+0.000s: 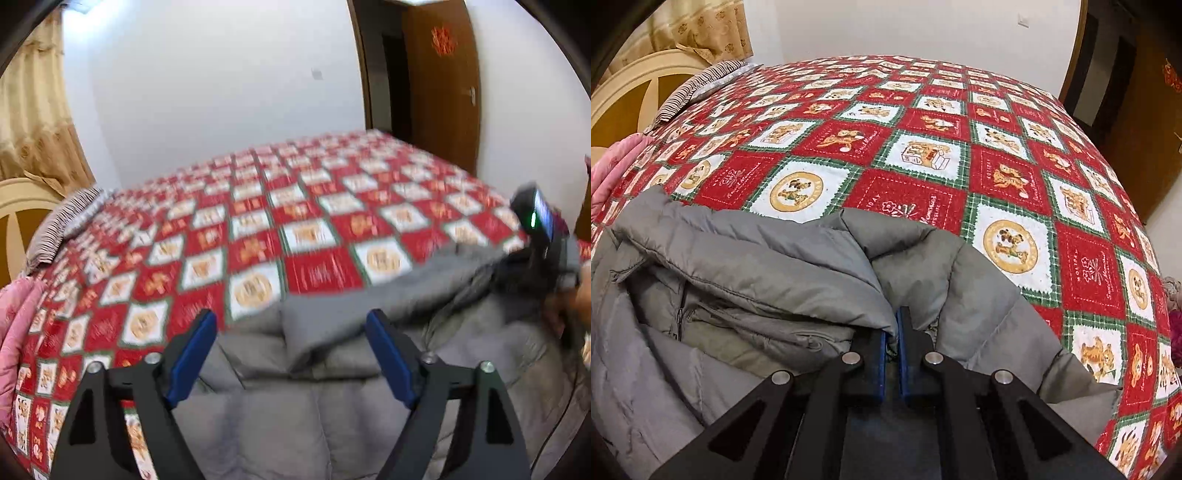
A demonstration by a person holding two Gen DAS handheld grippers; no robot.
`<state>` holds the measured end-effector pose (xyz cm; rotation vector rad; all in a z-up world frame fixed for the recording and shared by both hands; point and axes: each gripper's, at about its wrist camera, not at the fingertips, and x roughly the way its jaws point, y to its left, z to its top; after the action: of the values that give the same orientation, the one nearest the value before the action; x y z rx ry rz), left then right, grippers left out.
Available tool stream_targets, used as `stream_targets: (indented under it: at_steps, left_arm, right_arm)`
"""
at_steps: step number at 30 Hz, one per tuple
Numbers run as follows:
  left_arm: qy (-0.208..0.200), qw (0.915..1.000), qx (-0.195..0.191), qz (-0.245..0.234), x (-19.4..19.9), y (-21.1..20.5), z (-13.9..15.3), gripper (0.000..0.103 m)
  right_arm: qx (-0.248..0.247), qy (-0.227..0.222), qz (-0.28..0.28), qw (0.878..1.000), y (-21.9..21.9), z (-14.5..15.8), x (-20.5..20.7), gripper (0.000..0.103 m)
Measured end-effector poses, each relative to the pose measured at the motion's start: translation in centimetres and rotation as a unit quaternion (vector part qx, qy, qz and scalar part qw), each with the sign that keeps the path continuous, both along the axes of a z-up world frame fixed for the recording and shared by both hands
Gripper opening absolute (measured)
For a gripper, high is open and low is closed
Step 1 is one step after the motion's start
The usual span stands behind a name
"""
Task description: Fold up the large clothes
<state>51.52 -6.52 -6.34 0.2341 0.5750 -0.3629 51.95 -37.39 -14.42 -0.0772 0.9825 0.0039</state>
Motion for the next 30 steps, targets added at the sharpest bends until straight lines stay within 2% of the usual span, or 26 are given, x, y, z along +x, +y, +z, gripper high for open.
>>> stream_targets:
  at_steps: [2, 4, 7, 9, 11, 13, 15, 16, 22, 24, 27, 30]
  left_arm:
    - [-0.009, 0.9997, -0.007, 0.021, 1.1, -0.3, 0.7, 0.098]
    - [0.000, 0.9991, -0.004, 0.042, 2.8, -1.2, 0.5, 0.098]
    - [0.031, 0.9957, 0.041, 0.077, 5.5, -3.1, -2.3, 0.098]
    - [0.064, 0.9916, 0.076, 0.084, 6.7, -3.9, -5.5, 0.098]
    - [0.088, 0.9884, 0.091, 0.085, 6.6, -4.0, -7.9, 0.098]
    - [0.094, 0.9875, 0.092, 0.087, 6.3, -3.9, -9.0, 0.098]
    - [0.092, 0.9881, 0.083, 0.091, 6.1, -3.7, -9.1, 0.098]
    - [0.093, 0.9884, 0.080, 0.090, 6.1, -3.6, -8.9, 0.098]
    - [0.079, 0.9897, 0.076, 0.091, 5.8, -4.2, -7.1, 0.098]
    - [0.067, 0.9916, 0.058, 0.094, 5.5, -4.2, -5.6, 0.098]
    - [0.050, 0.9946, 0.023, 0.088, 5.3, -4.6, -3.6, 0.100]
    - [0.052, 0.9957, 0.019, 0.074, 5.7, -6.2, -3.8, 0.102]
  right_arm:
    - [-0.003, -0.005, 0.003, 1.000, 0.0, -0.1, -0.1, 0.004]
    - [-0.005, -0.009, 0.003, 1.000, 0.1, -0.3, -0.2, 0.004]
    - [-0.002, -0.013, 0.002, 1.000, 0.1, -0.4, -0.3, 0.004]
    - [0.002, -0.016, 0.002, 1.000, -0.1, -0.3, -0.5, 0.004]
    - [0.019, -0.016, 0.004, 1.000, -0.5, 0.0, -0.8, 0.005]
    - [0.033, -0.009, 0.010, 0.999, -0.8, 0.5, -1.3, 0.011]
    - [0.040, -0.010, 0.004, 0.999, -1.1, 1.6, -2.1, 0.028]
    - [0.046, -0.014, -0.003, 0.999, -1.3, 2.2, -2.6, 0.030]
    - [0.083, -0.077, -0.051, 0.992, -1.1, 6.6, -4.4, 0.031]
    - [0.100, -0.079, -0.053, 0.990, -0.4, 6.9, -3.3, 0.035]
    - [0.124, -0.080, -0.048, 0.988, 0.8, 6.6, -1.3, 0.036]
    - [0.139, -0.078, -0.046, 0.986, 1.8, 5.9, 0.4, 0.036]
